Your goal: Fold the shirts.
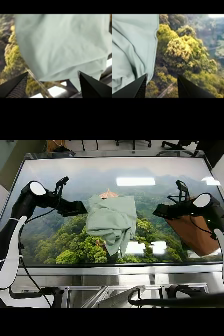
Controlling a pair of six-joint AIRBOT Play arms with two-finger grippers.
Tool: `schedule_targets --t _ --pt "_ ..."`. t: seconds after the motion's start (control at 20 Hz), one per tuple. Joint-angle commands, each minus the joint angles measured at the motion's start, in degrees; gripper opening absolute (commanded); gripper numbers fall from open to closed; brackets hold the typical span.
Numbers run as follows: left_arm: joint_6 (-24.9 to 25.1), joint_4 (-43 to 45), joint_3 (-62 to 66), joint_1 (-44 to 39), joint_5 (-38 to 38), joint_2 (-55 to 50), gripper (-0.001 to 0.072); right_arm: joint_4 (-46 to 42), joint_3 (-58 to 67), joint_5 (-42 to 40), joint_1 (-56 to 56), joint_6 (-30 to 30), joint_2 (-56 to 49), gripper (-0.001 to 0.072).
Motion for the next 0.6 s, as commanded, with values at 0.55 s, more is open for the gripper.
schedule_targets --t 0.55 --pt "12.9 -16.2 -4.1 -1.9 12.8 -16.4 0.0529 33.0 0.1 -9.1 3.9 -22.8 -26.4 0.0431"
